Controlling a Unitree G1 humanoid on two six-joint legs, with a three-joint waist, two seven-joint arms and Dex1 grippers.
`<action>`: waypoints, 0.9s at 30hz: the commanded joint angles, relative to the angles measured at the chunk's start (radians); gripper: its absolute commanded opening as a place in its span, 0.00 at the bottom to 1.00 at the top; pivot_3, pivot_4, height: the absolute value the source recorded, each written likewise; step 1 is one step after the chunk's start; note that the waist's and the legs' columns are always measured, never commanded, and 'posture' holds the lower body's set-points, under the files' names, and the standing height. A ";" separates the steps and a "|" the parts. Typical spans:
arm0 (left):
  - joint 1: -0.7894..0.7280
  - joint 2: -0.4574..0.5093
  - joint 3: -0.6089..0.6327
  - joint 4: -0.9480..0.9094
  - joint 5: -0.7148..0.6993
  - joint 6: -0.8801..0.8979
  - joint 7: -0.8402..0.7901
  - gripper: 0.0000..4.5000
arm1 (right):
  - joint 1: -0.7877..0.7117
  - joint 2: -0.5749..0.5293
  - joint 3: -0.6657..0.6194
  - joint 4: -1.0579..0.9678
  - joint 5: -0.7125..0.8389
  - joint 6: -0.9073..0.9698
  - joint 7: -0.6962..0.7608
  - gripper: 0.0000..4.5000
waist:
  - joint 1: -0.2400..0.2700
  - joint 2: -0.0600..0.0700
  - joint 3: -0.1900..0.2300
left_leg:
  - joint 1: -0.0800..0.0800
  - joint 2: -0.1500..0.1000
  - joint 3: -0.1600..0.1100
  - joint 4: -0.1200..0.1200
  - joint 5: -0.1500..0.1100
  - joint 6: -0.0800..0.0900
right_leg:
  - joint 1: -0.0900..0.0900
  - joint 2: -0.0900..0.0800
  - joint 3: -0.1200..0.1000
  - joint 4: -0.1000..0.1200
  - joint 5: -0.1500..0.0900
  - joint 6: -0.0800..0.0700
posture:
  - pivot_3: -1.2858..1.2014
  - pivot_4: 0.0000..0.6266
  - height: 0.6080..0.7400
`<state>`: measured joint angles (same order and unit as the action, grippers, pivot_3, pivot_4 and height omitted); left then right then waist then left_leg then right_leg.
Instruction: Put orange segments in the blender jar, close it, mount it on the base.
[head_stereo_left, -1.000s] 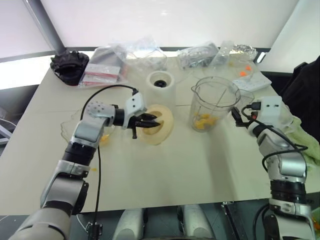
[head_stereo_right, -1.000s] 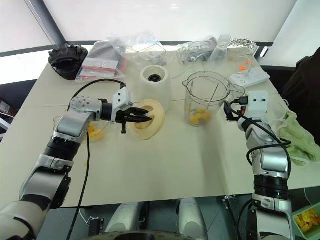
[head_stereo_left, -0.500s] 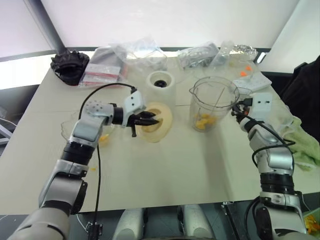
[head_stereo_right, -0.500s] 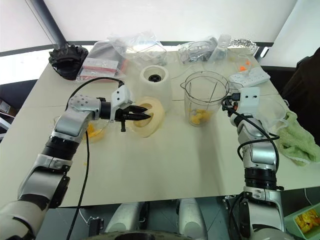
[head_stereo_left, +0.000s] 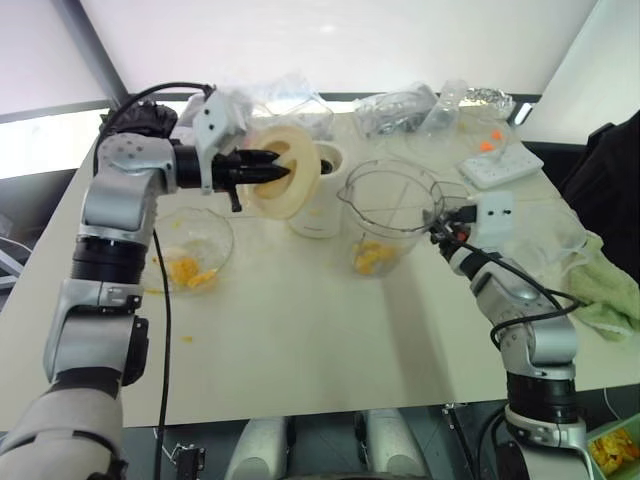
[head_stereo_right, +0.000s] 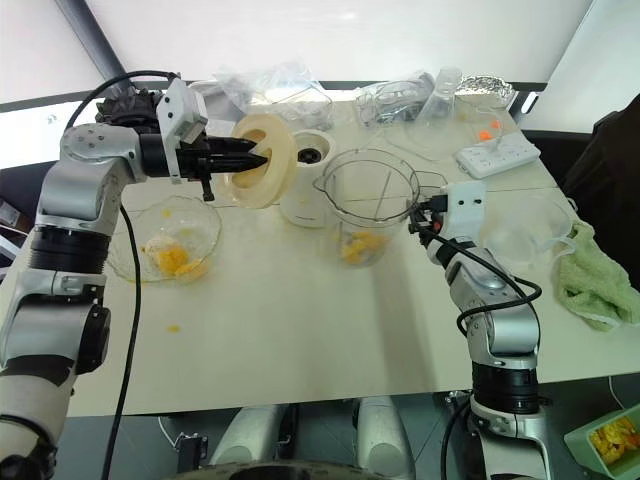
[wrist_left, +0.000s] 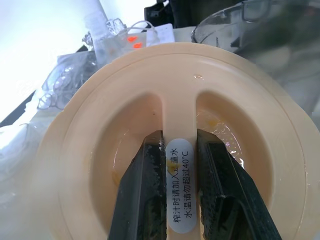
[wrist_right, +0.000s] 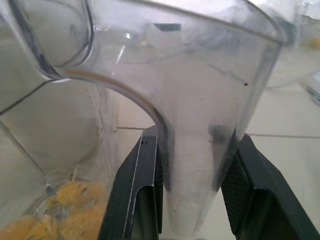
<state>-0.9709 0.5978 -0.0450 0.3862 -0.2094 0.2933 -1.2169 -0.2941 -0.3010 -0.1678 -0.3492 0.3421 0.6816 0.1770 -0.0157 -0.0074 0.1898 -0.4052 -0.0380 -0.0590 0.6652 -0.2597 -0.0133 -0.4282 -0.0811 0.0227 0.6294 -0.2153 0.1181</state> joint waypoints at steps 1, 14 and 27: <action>-0.061 0.006 0.017 -0.002 -0.017 -0.027 -0.004 0.06 | 0.004 0.028 0.030 -0.116 0.028 0.029 -0.011 0.21 | 0.000 0.000 0.000 | 0.000 0.000 0.000 0.000 0.000 0.000 | 0.000 0.000 0.000 0.000 0.000 0.000 | 0.52 0.24 1.00; -0.137 -0.031 0.005 0.014 -0.042 -0.022 -0.044 0.06 | 0.059 0.058 0.158 -0.106 -0.056 0.019 -0.028 0.21 | -0.002 0.000 0.000 | 0.000 0.000 0.000 0.000 0.000 0.000 | 0.000 0.000 0.000 0.000 0.000 0.000 | 0.52 0.24 1.00; -0.156 -0.117 -0.091 -0.132 -0.092 0.147 -0.126 0.06 | 0.096 0.016 0.227 -0.064 -0.197 -0.070 -0.024 0.21 | -0.003 0.000 0.000 | 0.000 0.000 0.000 0.001 0.000 0.000 | 0.000 0.000 0.000 0.000 0.000 0.000 | 0.52 0.24 1.00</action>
<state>-1.0946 0.4769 -0.1408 0.2998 -0.2738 0.4206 -1.3308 -0.2025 -0.2830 0.0677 -0.4073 0.1755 0.6271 0.1636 -0.0189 -0.0078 0.1898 -0.4053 -0.0383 -0.0587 0.6657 -0.2596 -0.0133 -0.4281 -0.0808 0.0227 0.6295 -0.2154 0.1181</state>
